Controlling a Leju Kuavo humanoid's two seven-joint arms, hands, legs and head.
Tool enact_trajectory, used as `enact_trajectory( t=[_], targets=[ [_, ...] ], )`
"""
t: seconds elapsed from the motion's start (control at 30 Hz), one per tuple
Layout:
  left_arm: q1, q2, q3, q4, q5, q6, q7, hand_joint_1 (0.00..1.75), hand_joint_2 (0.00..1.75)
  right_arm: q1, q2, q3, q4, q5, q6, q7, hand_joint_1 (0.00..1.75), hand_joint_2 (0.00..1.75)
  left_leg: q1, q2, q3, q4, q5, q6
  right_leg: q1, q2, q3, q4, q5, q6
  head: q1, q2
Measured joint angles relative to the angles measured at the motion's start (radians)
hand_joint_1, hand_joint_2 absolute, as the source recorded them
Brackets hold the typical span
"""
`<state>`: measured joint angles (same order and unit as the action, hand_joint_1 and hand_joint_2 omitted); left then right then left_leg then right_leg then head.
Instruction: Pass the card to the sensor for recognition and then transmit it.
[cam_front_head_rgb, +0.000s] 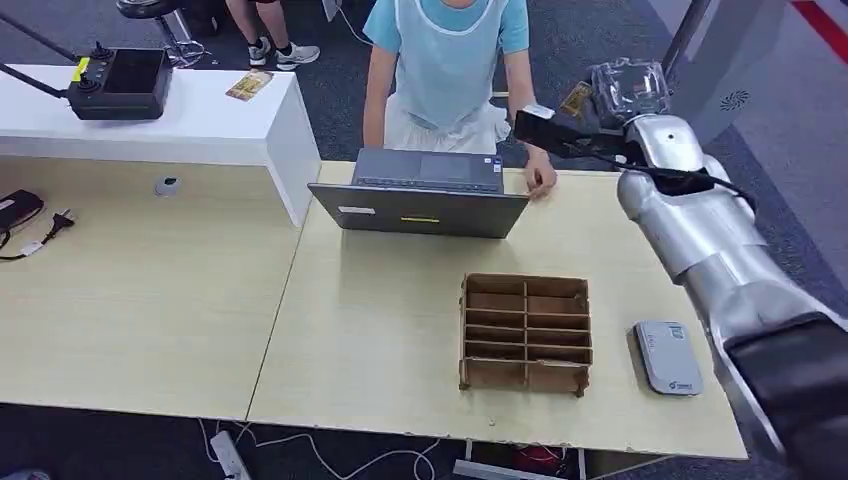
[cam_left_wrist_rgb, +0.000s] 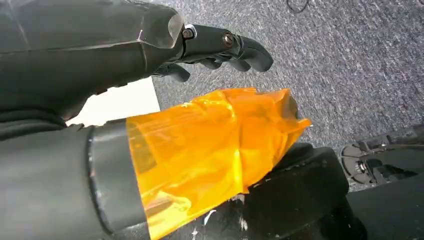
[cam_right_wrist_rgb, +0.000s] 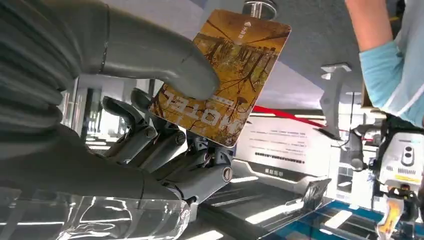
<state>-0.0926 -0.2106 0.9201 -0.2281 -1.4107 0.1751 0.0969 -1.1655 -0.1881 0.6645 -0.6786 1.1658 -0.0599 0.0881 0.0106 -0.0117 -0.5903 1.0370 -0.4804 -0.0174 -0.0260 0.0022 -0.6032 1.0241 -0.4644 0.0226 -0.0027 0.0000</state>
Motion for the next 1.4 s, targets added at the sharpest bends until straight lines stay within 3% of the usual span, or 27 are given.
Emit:
enact_trajectory(
  t=[0.8, 0.83, 0.87, 0.9, 1.2, 1.4],
  targets=[
    [0.001, 0.001, -0.006, 0.0, 0.001, 0.002, 0.0, 0.0, 0.0, -0.003, 0.005, 0.025, 0.075, 0.061, -0.033, -0.005, 1.75, 1.75, 0.0, 0.0, 0.0, 0.0, 0.0, 0.0, 0.0, 0.0, 0.0, 0.0, 0.0, 0.0, 0.0, 0.0],
    [0.001, 0.001, -0.006, 0.0, 0.002, 0.002, 0.0, 0.0, 0.0, -0.003, 0.005, 0.025, 0.075, 0.064, -0.033, -0.005, 1.52, 1.75, 0.0, 0.0, 0.0, 0.0, 0.0, 0.0, 0.0, 0.0, 0.0, 0.0, 0.0, 0.0, 0.0, 0.0],
    [0.001, 0.001, -0.006, 0.0, 0.004, 0.002, 0.0, 0.0, 0.0, -0.003, 0.005, 0.025, 0.075, 0.066, -0.033, -0.005, 0.33, 1.75, 0.0, 0.0, 0.0, 0.0, 0.0, 0.0, 0.0, 0.0, 0.0, 0.0, 0.0, 0.0, 0.0, 0.0],
    [0.001, 0.001, -0.006, 0.0, 0.005, 0.002, 0.0, 0.0, 0.0, -0.003, 0.005, 0.025, 0.076, 0.069, -0.033, -0.005, 0.0, 1.75, 0.0, 0.0, 0.0, 0.0, 0.0, 0.0, 0.0, 0.0, 0.0, 0.0, 0.0, 0.0, 0.0, 0.0],
    [0.001, 0.001, -0.006, 0.0, 0.01, 0.002, -0.002, 0.0, 0.0, 0.001, 0.005, 0.021, 0.079, 0.063, -0.055, 0.001, 0.0, 1.75, 0.0, 0.0, 0.0, 0.0, 0.0, 0.0, 0.0, 0.0, 0.0, 0.0, 0.0, 0.0, 0.0, 0.0],
    [0.003, 0.001, -0.005, 0.0, 0.012, 0.002, -0.003, 0.0, 0.0, 0.021, 0.004, -0.032, 0.053, 0.022, -0.093, 0.005, 0.0, 1.75, 0.0, 0.0, 0.0, 0.0, 0.0, 0.0, 0.0, 0.001, 0.0, 0.0, 0.0, 0.0, 0.0, 0.0]
  ],
)
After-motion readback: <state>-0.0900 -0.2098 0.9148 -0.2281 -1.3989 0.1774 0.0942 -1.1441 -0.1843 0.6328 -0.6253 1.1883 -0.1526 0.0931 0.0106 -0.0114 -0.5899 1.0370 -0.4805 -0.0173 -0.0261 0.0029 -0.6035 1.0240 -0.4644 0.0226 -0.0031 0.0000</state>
